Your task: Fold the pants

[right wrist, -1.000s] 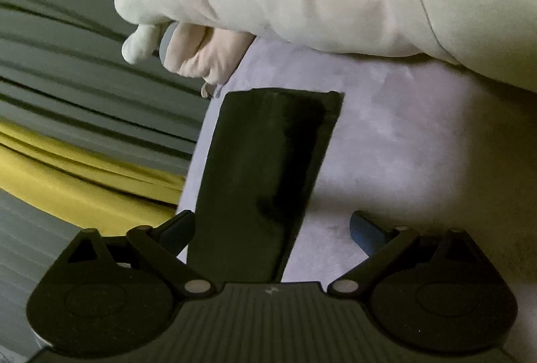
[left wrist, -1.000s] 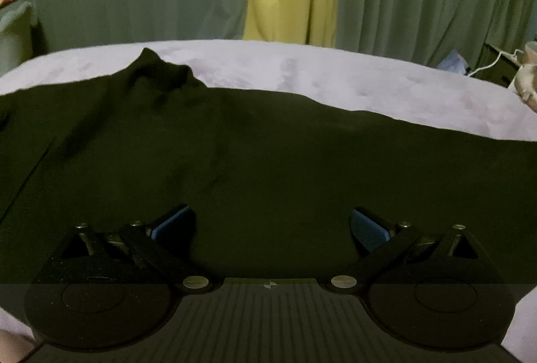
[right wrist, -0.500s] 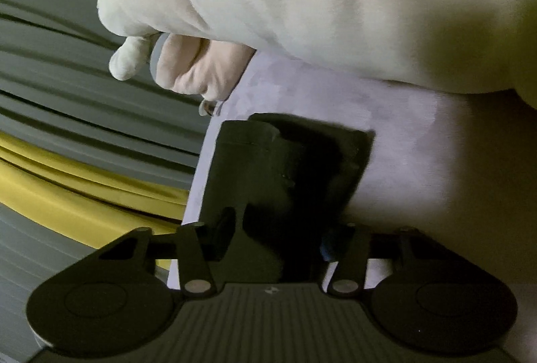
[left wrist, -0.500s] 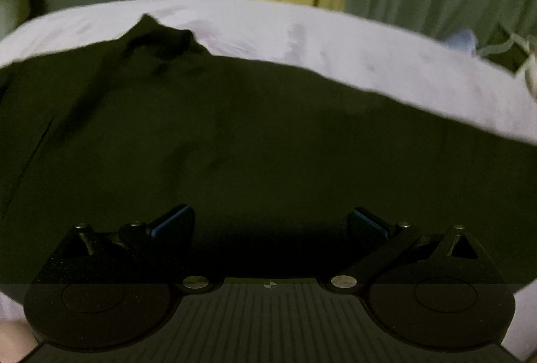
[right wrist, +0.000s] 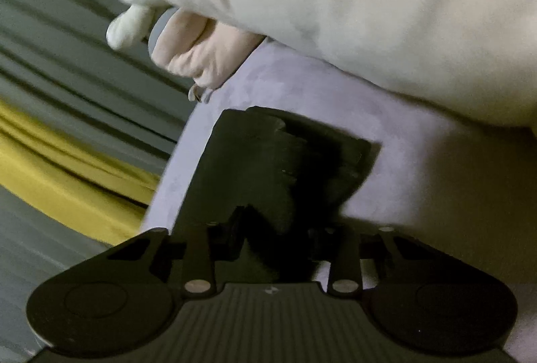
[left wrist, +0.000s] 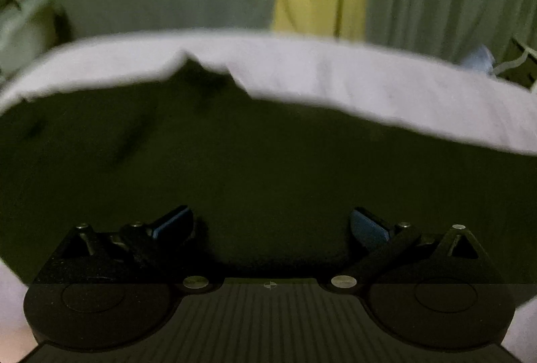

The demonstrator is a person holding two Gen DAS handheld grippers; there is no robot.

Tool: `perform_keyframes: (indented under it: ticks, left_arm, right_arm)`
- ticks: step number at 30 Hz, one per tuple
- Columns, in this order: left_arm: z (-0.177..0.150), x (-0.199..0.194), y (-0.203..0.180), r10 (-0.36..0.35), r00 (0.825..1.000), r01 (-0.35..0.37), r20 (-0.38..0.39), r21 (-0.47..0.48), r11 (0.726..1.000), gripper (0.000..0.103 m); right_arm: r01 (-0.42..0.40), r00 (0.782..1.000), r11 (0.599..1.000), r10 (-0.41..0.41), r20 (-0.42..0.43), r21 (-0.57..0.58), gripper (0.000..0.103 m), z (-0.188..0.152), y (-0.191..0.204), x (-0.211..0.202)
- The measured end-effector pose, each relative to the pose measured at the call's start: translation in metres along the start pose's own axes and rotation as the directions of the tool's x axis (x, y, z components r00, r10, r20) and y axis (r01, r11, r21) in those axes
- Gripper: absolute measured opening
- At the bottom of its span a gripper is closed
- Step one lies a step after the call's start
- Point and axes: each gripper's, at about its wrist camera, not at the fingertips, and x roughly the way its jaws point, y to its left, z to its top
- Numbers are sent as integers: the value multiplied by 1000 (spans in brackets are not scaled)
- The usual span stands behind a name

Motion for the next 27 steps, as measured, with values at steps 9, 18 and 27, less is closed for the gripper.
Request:
perform_keyframes:
  ticks: [9, 18, 27]
  left_arm:
    - [4, -44, 24, 140, 963, -137, 231, -29, 990, 103]
    - [1, -53, 61, 140, 956, -104, 260, -147, 984, 103]
    - [-6, -42, 99, 8, 976, 57, 218, -293, 954, 103]
  right_arm:
    - [-113, 980, 882, 175, 96, -458, 12, -34, 139, -60]
    - [-409, 882, 494, 429, -194, -767, 14, -205, 272, -103]
    - [-582, 798, 475, 174, -577, -660, 89, -326, 259, -54]
